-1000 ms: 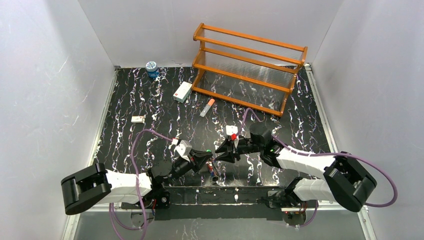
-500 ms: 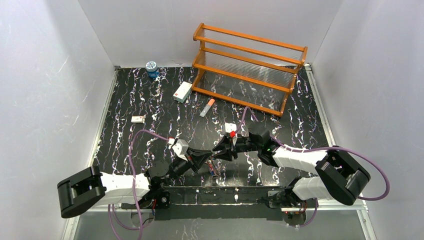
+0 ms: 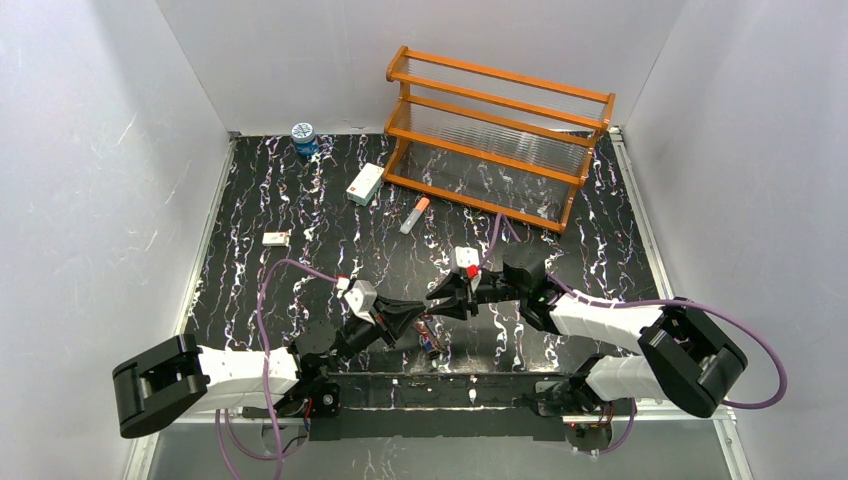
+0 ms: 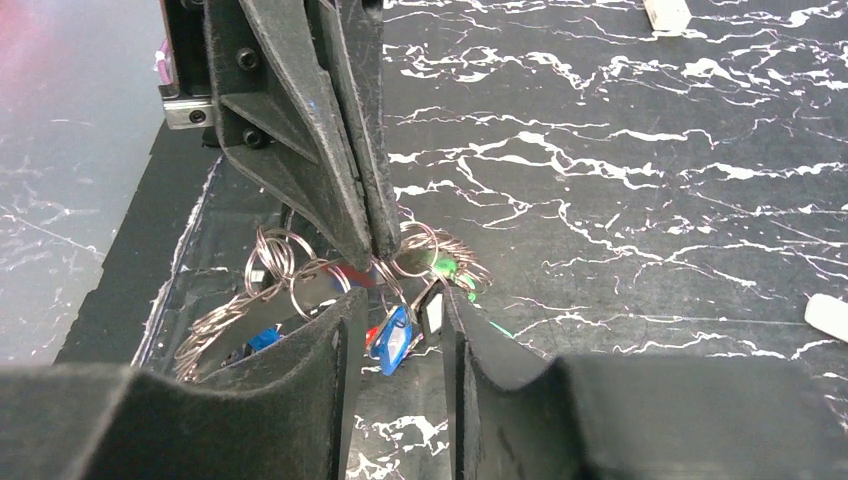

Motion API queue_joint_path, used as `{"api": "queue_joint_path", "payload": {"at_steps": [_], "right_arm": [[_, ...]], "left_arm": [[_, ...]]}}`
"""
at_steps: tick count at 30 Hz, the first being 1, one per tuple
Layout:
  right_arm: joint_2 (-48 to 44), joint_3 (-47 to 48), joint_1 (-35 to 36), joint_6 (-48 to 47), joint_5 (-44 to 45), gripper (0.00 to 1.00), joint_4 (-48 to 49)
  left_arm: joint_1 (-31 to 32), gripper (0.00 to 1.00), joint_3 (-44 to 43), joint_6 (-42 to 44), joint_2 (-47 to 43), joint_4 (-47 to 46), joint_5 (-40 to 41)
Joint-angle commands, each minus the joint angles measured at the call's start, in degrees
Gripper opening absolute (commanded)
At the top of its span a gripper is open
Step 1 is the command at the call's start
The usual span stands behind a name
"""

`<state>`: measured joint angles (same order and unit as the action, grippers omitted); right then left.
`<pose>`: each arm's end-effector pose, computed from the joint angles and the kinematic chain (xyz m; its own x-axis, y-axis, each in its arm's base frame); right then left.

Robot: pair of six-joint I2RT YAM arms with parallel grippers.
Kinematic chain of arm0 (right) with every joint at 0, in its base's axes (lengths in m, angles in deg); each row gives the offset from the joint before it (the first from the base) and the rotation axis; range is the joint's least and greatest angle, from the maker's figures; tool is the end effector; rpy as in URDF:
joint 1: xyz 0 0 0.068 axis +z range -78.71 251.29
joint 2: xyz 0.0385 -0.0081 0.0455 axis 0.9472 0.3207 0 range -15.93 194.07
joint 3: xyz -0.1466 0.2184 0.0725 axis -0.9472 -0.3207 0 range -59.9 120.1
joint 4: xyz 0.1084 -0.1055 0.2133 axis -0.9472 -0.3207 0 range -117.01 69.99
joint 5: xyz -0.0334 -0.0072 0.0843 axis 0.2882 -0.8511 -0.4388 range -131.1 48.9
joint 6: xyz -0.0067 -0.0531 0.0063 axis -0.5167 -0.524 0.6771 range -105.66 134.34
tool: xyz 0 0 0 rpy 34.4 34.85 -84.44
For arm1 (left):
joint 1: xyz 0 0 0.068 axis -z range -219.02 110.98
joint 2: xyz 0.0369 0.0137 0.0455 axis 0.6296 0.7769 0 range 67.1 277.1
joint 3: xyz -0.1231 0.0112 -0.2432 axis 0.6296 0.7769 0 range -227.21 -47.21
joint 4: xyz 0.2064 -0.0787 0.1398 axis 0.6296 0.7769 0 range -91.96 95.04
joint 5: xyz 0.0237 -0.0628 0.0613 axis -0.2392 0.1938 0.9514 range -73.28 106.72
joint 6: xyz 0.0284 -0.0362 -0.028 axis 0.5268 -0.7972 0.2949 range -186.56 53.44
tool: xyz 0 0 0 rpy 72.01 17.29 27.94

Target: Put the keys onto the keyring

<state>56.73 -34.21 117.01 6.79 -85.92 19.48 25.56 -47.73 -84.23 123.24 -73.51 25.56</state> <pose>0.1572 0.1970 0.2144 0.0406 -0.0918 -0.9950 -0.9991 -0.0172 -0.0392 0.0761 -0.1474 0.1944 -0.1393 -0.4056 -0.9034 0.8257 0.4560 -0.3321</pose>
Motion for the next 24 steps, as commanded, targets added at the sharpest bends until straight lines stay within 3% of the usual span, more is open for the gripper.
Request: {"api": "queue_joint_path", "payload": {"at_steps": [1, 5, 18, 22, 24], "right_arm": [[0.4, 1.4, -0.3, -1.7, -3.7, 0.39, 2.5], [2.4, 2.2, -0.3, -1.4, -5.7, 0.32, 3.4], [4.2, 2.0, -0.3, -0.4, -4.3, 0.41, 8.6], [4.1, 1.9, -0.3, -0.5, -3.6, 0.4, 9.7], [4.4, 2.2, -0.3, -0.5, -3.7, 0.34, 9.8]], "left_arm": [[-0.2, 0.0, 7.7, 1.3, -1.1, -2.5, -0.9], [-0.2, 0.0, 7.5, 1.7, -1.5, -2.5, -1.2], [-0.2, 0.0, 7.5, 1.9, -1.9, -2.6, -1.9], [-0.2, 0.0, 7.4, 2.0, -1.7, -2.5, -2.0], [-0.2, 0.0, 7.3, 2.0, -1.6, -2.5, -2.0]]}}
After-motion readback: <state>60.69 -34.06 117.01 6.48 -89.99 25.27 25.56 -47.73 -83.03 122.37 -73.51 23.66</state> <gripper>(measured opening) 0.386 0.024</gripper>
